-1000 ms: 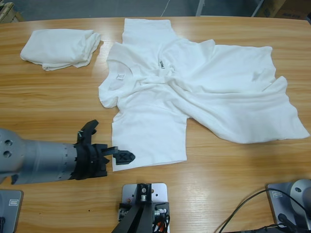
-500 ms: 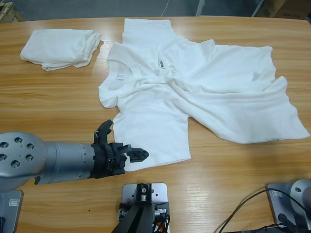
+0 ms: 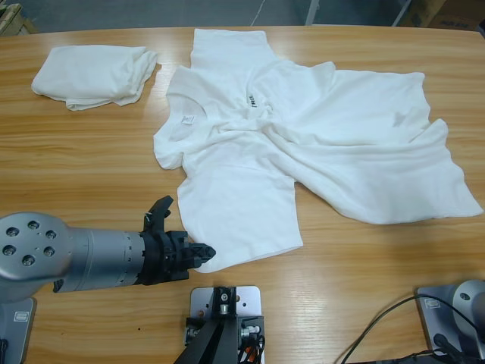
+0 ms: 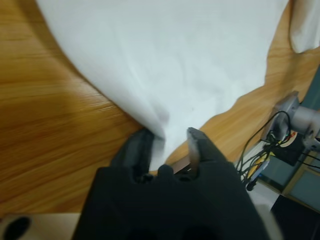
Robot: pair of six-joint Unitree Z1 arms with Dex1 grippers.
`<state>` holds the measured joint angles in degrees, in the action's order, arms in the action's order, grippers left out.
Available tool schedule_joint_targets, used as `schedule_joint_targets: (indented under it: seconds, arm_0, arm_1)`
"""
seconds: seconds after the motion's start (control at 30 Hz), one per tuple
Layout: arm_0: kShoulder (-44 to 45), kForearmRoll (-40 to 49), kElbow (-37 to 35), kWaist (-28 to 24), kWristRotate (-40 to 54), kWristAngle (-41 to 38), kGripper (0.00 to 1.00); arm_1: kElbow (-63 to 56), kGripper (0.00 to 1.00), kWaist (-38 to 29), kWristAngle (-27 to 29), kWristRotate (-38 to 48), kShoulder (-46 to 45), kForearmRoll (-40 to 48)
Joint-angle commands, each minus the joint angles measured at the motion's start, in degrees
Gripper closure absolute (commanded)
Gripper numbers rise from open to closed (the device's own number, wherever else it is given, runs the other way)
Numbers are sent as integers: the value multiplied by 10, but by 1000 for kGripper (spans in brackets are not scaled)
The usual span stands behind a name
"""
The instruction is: Fold clothes
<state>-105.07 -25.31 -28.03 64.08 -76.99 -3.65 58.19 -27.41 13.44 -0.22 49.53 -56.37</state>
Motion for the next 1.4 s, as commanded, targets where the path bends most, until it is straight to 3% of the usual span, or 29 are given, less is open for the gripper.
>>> schedule_joint_targets:
  seconds: [0.03,0.17,0.3,0.5,0.6,0.7,0.77,0.83,0.97,1.07,1.27,1.4]
  arm_0:
    - [-40,41,20,5,21,-7,1000]
    - [-28,53,23,5,33,7,1000]
    - [49,167,11,6,47,48,1000]
    - [123,326,-20,6,53,57,1000]
    - [165,411,-33,6,46,60,1000]
    - [193,463,-29,6,31,69,1000]
    - [202,467,-24,6,28,71,1000]
    - [201,468,-26,6,24,72,1000]
    - [191,468,-31,6,18,73,1000]
    - [170,466,-44,6,18,73,1000]
    - [157,466,-57,5,19,73,1000]
    - [142,465,-67,1,15,73,1000]
  arm_1:
    - [-11,45,5,-5,2,-10,1]
    - [-11,45,5,-5,2,-13,1]
    - [-5,46,5,-15,21,-12,3]
    - [-44,46,5,-84,199,48,45]
    - [-59,44,5,-92,226,59,60]
    - [-79,34,7,-98,305,92,57]
    - [-114,27,9,-83,393,95,62]
    - [-152,18,50,-76,478,88,72]
    - [-219,35,161,-148,568,69,135]
    - [-221,36,198,-159,619,91,137]
    - [-214,63,231,-155,713,231,137]
    - [-231,186,245,-166,802,334,186]
